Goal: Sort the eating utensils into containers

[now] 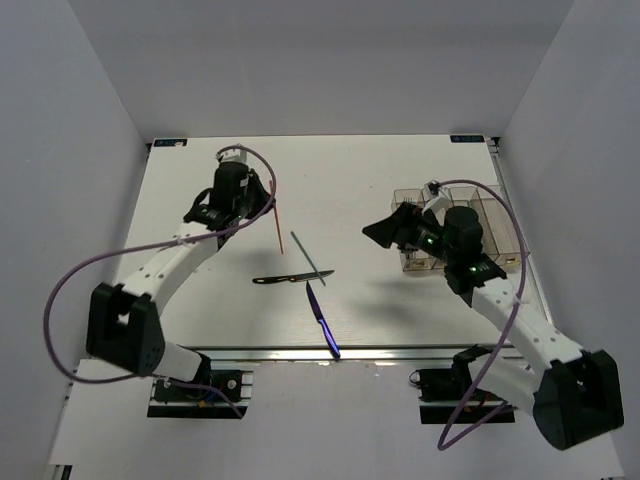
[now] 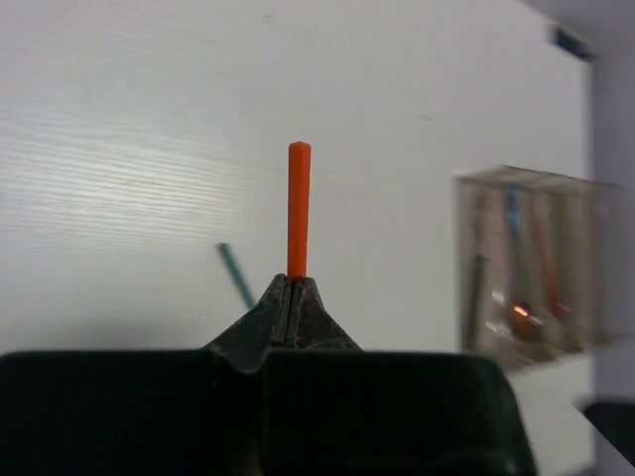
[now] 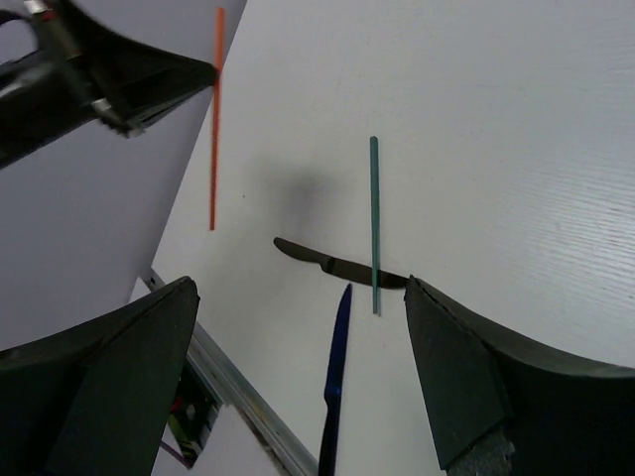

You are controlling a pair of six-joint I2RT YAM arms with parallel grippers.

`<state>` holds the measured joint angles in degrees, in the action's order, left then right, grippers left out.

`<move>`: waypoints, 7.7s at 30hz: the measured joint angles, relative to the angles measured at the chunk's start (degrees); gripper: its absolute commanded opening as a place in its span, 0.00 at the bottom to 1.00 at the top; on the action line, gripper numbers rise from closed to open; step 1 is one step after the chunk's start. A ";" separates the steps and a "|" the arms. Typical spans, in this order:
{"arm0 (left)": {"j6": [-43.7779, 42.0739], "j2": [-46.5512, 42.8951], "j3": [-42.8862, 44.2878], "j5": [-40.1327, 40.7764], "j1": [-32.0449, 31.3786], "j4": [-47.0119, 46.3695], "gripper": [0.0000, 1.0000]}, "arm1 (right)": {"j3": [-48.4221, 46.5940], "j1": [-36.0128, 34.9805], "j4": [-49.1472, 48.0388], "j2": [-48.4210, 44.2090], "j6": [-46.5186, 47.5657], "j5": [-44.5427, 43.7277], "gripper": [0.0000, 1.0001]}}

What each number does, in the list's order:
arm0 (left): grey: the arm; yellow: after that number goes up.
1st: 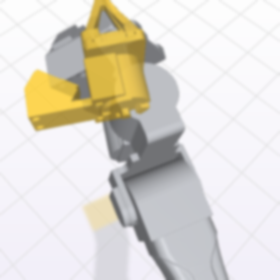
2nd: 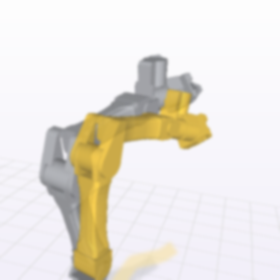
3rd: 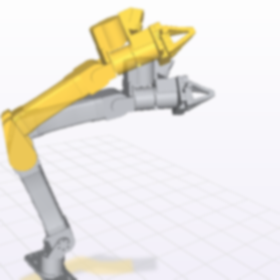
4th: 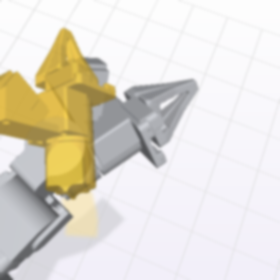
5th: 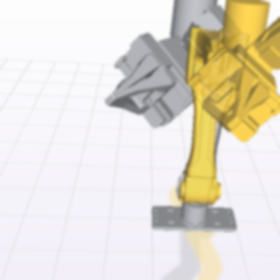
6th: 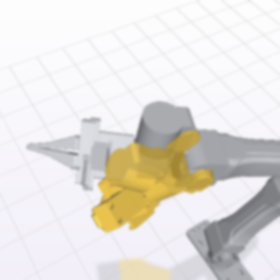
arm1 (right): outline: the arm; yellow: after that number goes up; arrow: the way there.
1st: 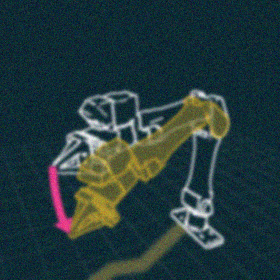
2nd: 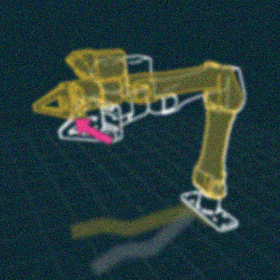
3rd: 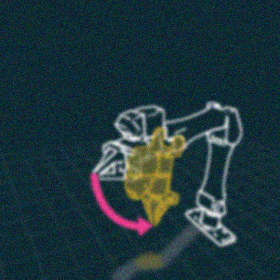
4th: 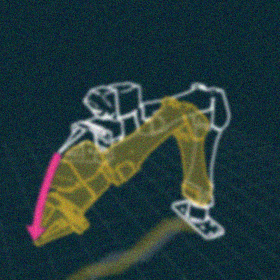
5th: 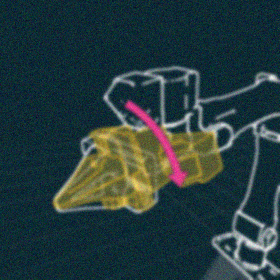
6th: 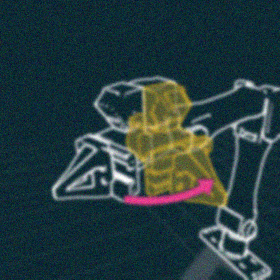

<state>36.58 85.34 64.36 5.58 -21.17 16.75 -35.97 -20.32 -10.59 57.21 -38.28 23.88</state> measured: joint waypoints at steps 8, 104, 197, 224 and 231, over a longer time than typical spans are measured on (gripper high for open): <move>4.59 -17.79 -15.74 -18.21 -0.83 -19.67 0.00 | -5.60 -14.99 -8.70 10.71 -5.11 -7.43 0.82; 25.11 28.48 21.09 26.47 -21.33 31.91 0.77 | -18.84 -0.81 27.85 2.58 30.12 -35.78 0.89; -8.63 -35.47 -16.70 13.42 -23.56 16.79 0.94 | -34.47 18.32 19.63 41.35 43.82 -51.47 0.00; -10.86 -34.91 -16.79 15.26 -23.58 16.72 0.95 | -39.93 18.49 18.03 49.79 44.83 -53.44 0.32; -10.86 -33.90 -16.79 15.54 -23.58 16.72 0.95 | -40.22 18.49 19.80 49.44 44.65 -53.96 0.60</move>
<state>25.71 51.44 47.57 21.12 -44.75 33.47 -76.18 -1.83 9.21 106.65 6.37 -30.09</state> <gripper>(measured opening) 0.947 0.602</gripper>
